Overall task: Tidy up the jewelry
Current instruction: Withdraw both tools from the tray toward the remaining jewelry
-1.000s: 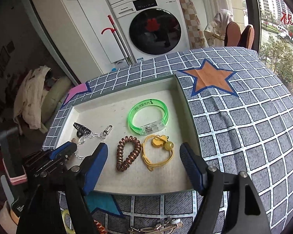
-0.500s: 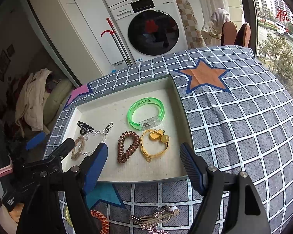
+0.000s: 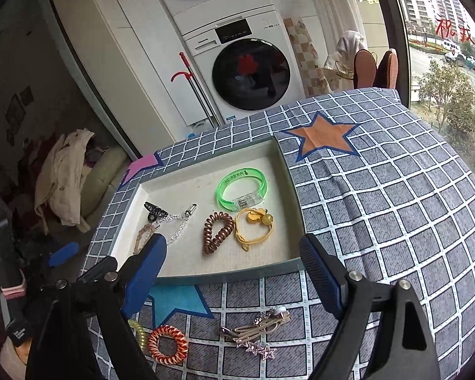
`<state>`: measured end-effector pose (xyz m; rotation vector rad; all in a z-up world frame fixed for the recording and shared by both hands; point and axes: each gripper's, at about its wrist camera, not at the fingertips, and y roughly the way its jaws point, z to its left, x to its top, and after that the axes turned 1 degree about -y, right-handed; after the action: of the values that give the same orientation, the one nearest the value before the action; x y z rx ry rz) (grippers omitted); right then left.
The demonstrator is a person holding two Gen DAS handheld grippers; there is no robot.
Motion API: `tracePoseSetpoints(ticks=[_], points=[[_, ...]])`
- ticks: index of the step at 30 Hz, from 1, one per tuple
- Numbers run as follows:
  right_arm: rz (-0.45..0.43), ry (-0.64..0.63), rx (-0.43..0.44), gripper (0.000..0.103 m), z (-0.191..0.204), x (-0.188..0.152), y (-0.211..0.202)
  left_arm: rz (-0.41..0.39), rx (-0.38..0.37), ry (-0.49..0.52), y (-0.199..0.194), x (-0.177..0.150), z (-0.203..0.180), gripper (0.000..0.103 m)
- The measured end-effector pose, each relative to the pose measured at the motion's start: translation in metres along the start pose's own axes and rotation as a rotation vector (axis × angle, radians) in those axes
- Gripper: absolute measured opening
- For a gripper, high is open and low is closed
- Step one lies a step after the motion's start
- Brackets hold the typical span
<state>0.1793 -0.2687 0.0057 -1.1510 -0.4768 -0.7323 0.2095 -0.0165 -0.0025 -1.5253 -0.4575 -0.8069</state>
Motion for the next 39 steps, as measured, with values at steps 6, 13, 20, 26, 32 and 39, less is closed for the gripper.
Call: tracePoseSetpoints(ticks=[6,13,20,26,32,39], points=[[0.046,-0.028,-0.021,0.088,-0.001,-0.007,-0.008,0.017,-0.003,-0.008,-0.012,-0.021,0.001,0.103],[0.148,-0.037,-0.022,0.088,-0.011,-0.03,-0.007,0.076,0.004,-0.049,-0.013,-0.052,0.007,0.103],[0.236,-0.101,-0.062,0.088,-0.016,-0.068,0.0,0.139,0.013,-0.087,-0.011,-0.082,0.013,0.103],[0.268,-0.124,-0.081,0.088,-0.017,-0.08,0.008,0.17,0.02,-0.11,-0.007,-0.092,0.015,0.103],[0.277,-0.222,-0.112,0.088,-0.002,-0.083,0.018,0.186,0.024,-0.112,-0.002,-0.094,0.015,0.103],[0.284,-0.321,-0.138,0.067,0.011,-0.084,0.032,0.203,0.036,-0.096,0.005,-0.096,0.014,0.103]])
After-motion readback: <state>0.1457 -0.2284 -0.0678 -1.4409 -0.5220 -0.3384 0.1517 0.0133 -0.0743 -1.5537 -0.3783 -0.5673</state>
